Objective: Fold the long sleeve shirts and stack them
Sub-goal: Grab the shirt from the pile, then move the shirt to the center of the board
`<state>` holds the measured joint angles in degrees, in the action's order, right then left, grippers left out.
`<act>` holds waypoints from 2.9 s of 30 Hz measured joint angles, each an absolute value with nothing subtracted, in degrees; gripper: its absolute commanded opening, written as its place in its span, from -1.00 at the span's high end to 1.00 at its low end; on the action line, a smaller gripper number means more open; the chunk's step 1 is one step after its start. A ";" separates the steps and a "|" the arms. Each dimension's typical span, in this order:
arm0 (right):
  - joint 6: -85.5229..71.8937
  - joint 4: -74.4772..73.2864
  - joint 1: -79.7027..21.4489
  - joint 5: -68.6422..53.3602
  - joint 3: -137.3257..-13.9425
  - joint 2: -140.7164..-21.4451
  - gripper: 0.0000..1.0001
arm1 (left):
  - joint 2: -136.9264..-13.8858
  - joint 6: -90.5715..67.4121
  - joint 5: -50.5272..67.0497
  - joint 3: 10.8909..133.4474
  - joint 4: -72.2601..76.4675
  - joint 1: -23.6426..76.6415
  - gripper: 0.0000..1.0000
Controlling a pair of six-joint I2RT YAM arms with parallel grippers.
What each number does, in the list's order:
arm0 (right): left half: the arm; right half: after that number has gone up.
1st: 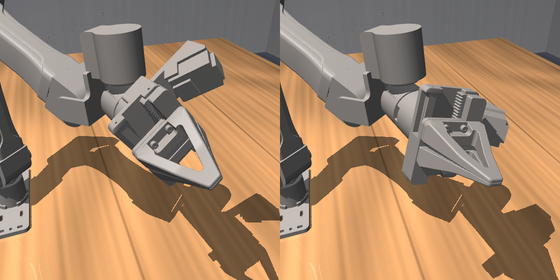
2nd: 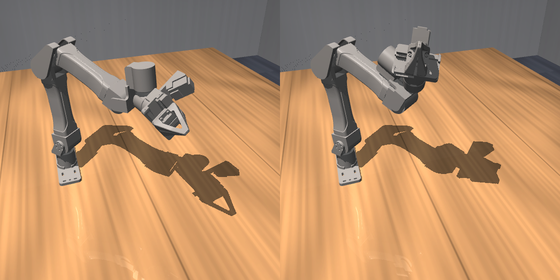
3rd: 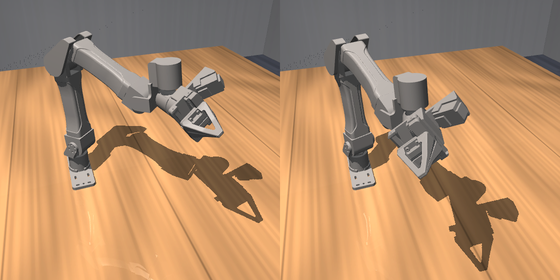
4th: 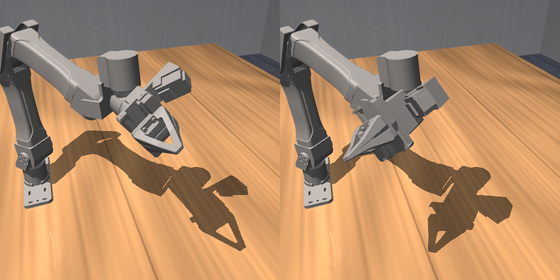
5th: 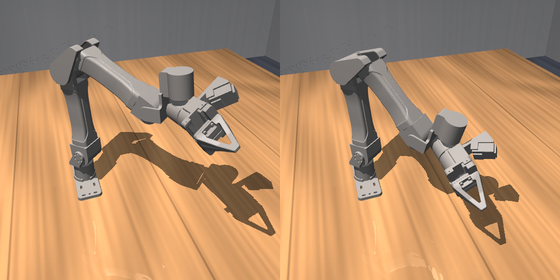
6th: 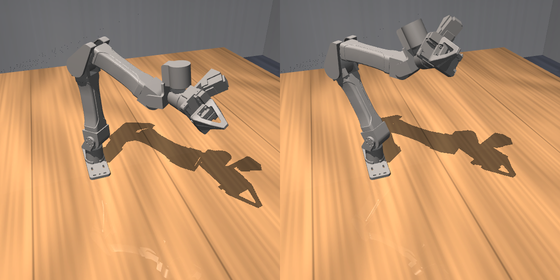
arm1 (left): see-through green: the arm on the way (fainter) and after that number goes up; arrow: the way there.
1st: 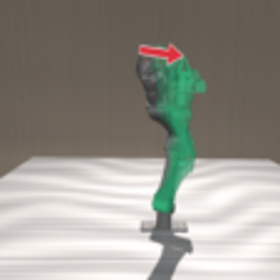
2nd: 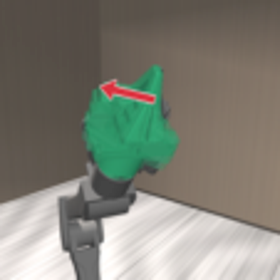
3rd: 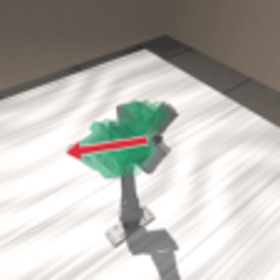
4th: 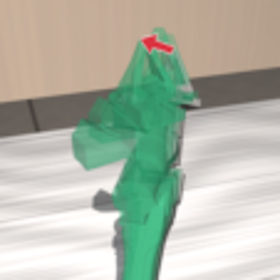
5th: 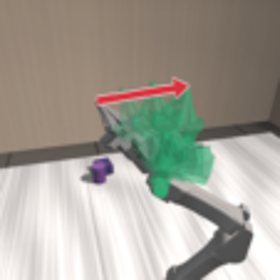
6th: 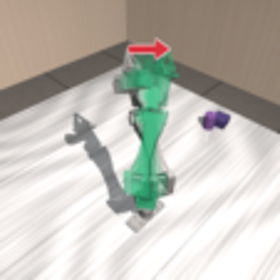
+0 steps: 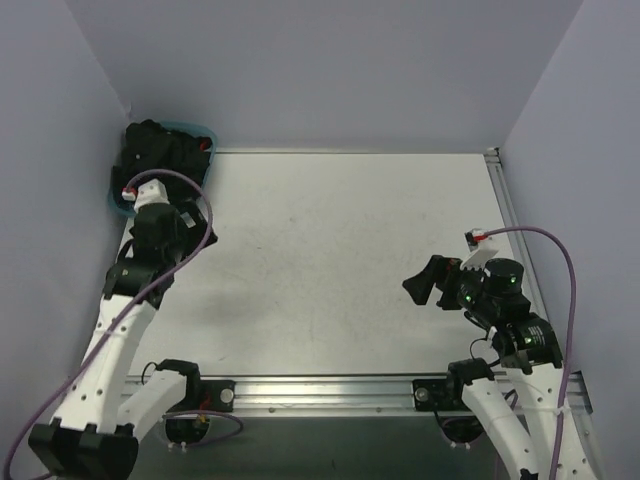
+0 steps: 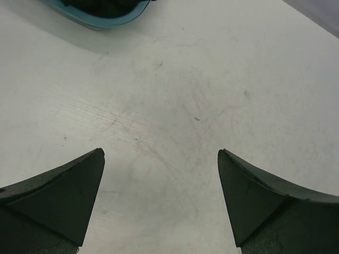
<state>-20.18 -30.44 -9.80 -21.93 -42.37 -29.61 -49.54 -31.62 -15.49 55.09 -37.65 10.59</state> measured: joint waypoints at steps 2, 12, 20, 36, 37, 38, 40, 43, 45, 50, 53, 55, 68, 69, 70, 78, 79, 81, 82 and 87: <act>-20.80 -30.39 -9.82 -23.16 -41.87 -30.72 -1.00 | -58.24 -32.08 -13.72 60.01 -35.48 7.46 -0.95; -21.19 -30.61 -11.11 -24.88 -40.29 -28.01 -1.00 | -90.41 -33.69 -14.06 78.50 -18.90 -3.64 -0.95; -20.80 -30.61 -12.49 -25.65 -38.76 -27.09 -1.00 | -108.09 -33.85 -19.22 83.00 -3.79 -4.80 -0.93; -19.70 -30.72 -13.23 -27.29 -38.06 -27.09 -1.00 | -109.89 -27.29 -20.21 87.48 6.90 -5.21 1.00; -19.64 -30.94 -13.23 -27.27 -38.26 -27.09 -1.00 | -107.94 -26.22 -20.12 88.12 6.81 -4.75 1.00; -19.53 -31.29 -13.23 -27.24 -38.59 -27.07 -1.00 | -105.60 -24.47 -20.18 89.25 6.66 -3.70 1.00; -19.29 -32.16 -13.23 -27.11 -40.01 -26.98 -1.00 | -101.71 -21.26 -20.23 92.53 6.13 -1.06 1.00; -18.74 -33.04 -13.23 -26.28 -43.00 -26.37 -1.00 | -96.33 -17.02 -19.57 99.61 5.13 5.37 1.00; -18.20 -33.76 -13.23 -25.41 -45.15 -25.80 -1.00 | -92.62 -15.22 -18.11 103.44 4.43 10.46 1.00; -17.26 -35.66 -13.23 -22.70 -49.34 -24.16 -1.00 | -81.30 -14.13 -12.45 105.08 2.63 21.61 1.00; -16.56 -37.47 -13.23 -21.32 -51.11 -23.79 -1.00 | -73.01 -16.34 -7.86 98.04 3.09 25.36 1.00; -16.16 -38.89 -13.23 -20.67 -52.25 -23.77 -1.00 | -67.64 -18.31 -5.28 90.54 3.31 26.76 0.60; -15.81 -44.10 -13.41 -22.37 -52.77 -30.46 -1.00 | -35.51 -34.48 -0.89 35.75 -22.50 28.25 -0.57; -16.03 -43.88 -13.82 -22.76 -52.29 -32.47 -1.00 | -33.01 -35.59 -1.76 35.75 -24.60 28.25 -0.58; -16.29 -43.51 -14.46 -22.94 -51.75 -34.24 -1.00 | -30.94 -36.23 -2.96 35.77 -25.78 28.25 -0.59; -20.75 -35.66 -34.50 -13.17 -50.50 -52.47 -0.96 | -42.59 -37.52 -9.41 39.57 -27.42 24.29 -0.64; -21.37 -33.98 -36.53 -11.81 -51.03 -55.57 -0.96 | -45.67 -37.45 -9.26 39.68 -26.13 22.59 -0.64; -22.57 -29.45 -39.09 -10.22 -52.01 -61.87 -0.96 | -52.14 -37.87 -7.99 39.68 -23.18 17.21 -0.64; -23.22 -27.14 -39.92 -9.58 -52.56 -64.73 -0.96 | -54.39 -38.30 -7.42 39.70 -21.61 15.00 -0.64; -27.03 -15.27 -41.01 -7.46 -53.91 -75.53 -0.98 | -70.06 -41.23 -6.66 41.89 -11.20 6.28 -0.64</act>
